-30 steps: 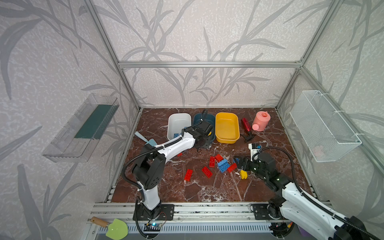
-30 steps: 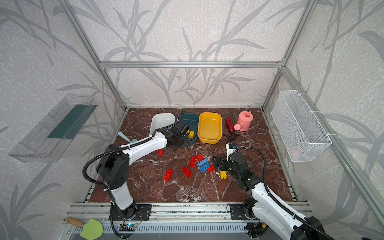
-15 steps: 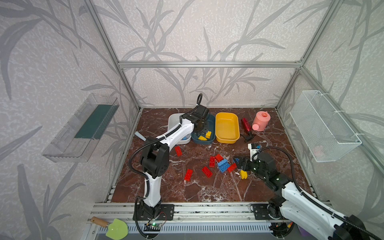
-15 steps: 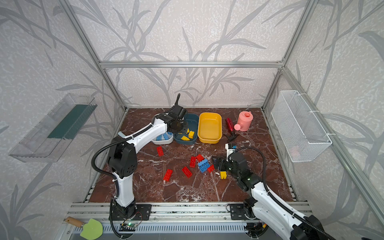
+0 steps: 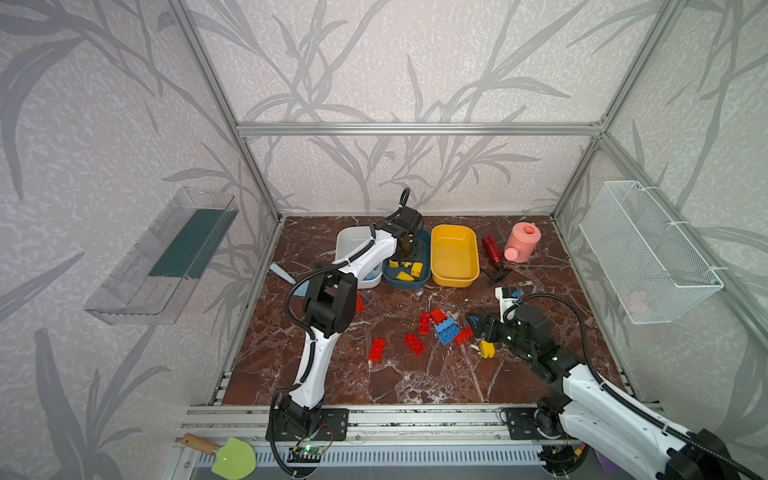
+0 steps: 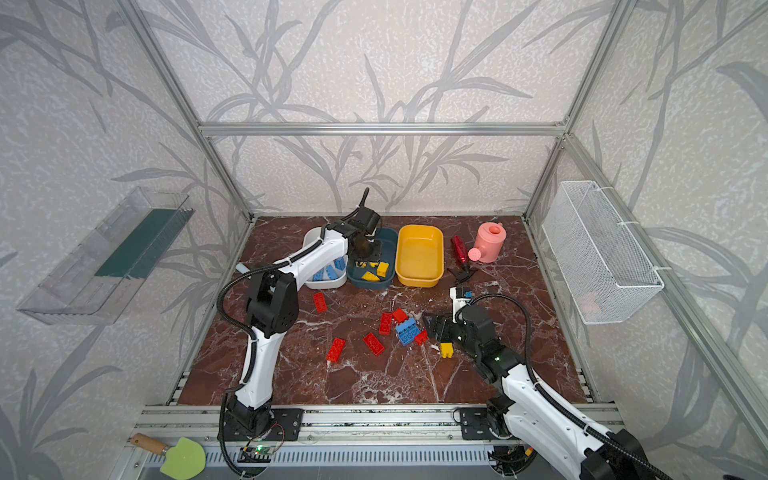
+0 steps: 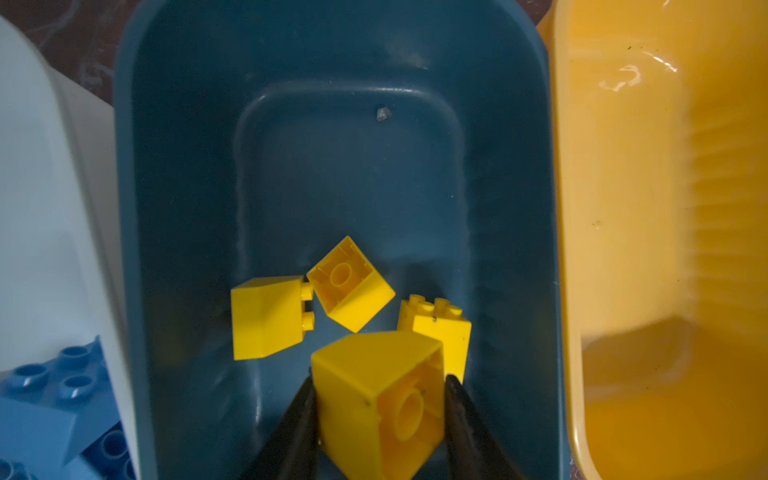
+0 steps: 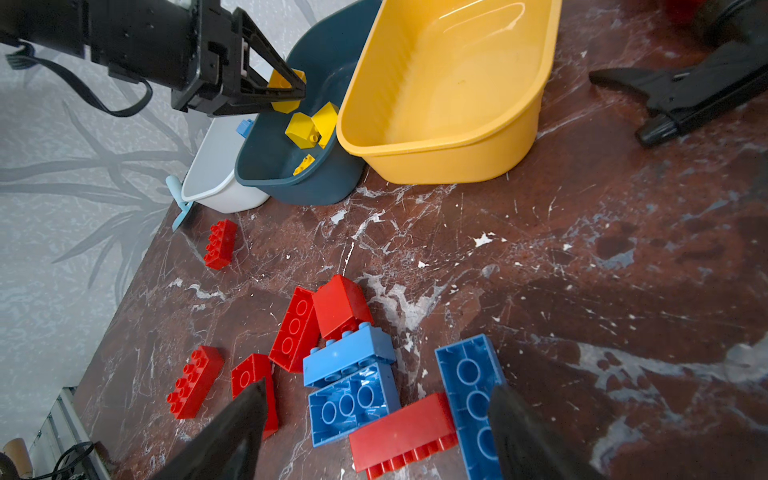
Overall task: Sort the legos into containers by color
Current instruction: 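Lower the yellow brick into the dark teal tub and open the left gripper, then withdraw the left arm while the right gripper moves over a blue 2x4 brick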
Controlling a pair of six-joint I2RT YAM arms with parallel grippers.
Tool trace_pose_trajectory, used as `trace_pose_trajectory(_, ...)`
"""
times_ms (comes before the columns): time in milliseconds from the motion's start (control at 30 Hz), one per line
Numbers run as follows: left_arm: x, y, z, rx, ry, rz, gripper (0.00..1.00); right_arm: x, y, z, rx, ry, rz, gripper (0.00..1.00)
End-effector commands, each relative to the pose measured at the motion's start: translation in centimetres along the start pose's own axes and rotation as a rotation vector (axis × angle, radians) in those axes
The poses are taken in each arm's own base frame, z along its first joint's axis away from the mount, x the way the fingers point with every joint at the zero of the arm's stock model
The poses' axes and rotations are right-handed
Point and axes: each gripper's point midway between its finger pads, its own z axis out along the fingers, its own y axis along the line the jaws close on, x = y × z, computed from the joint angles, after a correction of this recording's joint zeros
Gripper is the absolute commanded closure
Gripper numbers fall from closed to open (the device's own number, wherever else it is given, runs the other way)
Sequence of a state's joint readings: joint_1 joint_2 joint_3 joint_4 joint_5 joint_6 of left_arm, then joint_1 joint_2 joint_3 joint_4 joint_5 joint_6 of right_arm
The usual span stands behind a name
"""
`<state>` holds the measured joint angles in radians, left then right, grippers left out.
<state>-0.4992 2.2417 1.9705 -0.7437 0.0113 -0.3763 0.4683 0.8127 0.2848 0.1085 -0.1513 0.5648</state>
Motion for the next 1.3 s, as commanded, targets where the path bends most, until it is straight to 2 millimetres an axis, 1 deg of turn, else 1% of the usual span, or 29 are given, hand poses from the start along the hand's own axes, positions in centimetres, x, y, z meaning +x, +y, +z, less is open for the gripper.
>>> trace_pose_trajectory(0,0.1,0.4,-0.1,-0.007,0.028,0.008,0.48,-0.1,0.2,-0.1,-0.015,-0.010,-0.002,0.15)
trace_pose_trajectory(33,0.0,0.4,-0.2,-0.008,0.025,0.006,0.41,-0.1,0.2,-0.1,-0.016,-0.009,-0.004,0.15)
trace_pose_trajectory(133,-0.3,0.6,-1.2,-0.014,0.005,0.000,0.33,-0.2,0.8,-0.3,-0.040,-0.007,-0.014,0.14)
trace_pose_trajectory(200,-0.5,0.6,-2.0,-0.015,-0.012,-0.002,0.29,-0.4,1.1,-0.6,-0.055,-0.015,-0.020,0.13)
trace_pose_trajectory(300,-0.7,0.9,-3.9,-0.018,-0.042,-0.005,0.26,-0.8,1.4,-0.9,-0.054,-0.020,-0.034,0.12)
trace_pose_trajectory(400,-0.7,1.1,-6.3,-0.008,-0.082,-0.016,0.24,-0.9,1.5,-1.1,-0.037,-0.015,-0.056,0.12)
trace_pose_trajectory(500,-0.4,1.3,-9.1,0.014,-0.128,-0.031,0.23,-1.2,1.8,-1.1,-0.009,-0.013,-0.095,0.12)
trace_pose_trajectory(567,-0.3,1.5,-11.9,0.038,-0.178,-0.045,0.22,-1.3,2.2,-0.7,0.014,0.010,-0.129,0.12)
trace_pose_trajectory(600,0.1,1.6,-12.9,0.047,-0.194,-0.054,0.21,-1.3,2.5,-0.6,0.022,0.024,-0.146,0.11)
trace_pose_trajectory(700,1.9,2.4,-16.1,0.078,-0.243,-0.094,0.20,-1.1,3.3,0.3,0.054,0.075,-0.199,0.11)
trace_pose_trajectory(800,4.1,3.9,-19.0,0.075,-0.289,-0.122,0.16,-1.2,4.1,1.3,0.094,0.134,-0.246,0.11)
trace_pose_trajectory(867,5.7,5.0,-21.1,0.064,-0.314,-0.125,0.12,-1.3,4.6,1.9,0.118,0.170,-0.267,0.12)
trace_pose_trajectory(967,8.1,6.5,-23.5,0.050,-0.343,-0.118,0.05,-1.4,5.3,2.7,0.157,0.211,-0.304,0.13)
trace_pose_trajectory(1033,9.8,7.7,-24.7,0.031,-0.370,-0.114,0.04,-1.4,5.7,3.2,0.179,0.235,-0.329,0.15)
trace_pose_trajectory(1067,10.8,8.3,-25.2,0.024,-0.387,-0.108,0.01,-1.4,5.9,3.4,0.191,0.249,-0.337,0.15)
trace_pose_trajectory(1167,13.5,10.1,-26.4,-0.005,-0.410,-0.099,0.01,-1.1,6.1,3.9,0.231,0.291,-0.362,0.17)
trace_pose_trajectory(1267,16.0,11.5,-27.0,-0.034,-0.409,-0.090,0.01,-0.8,6.1,4.0,0.269,0.325,-0.380,0.20)
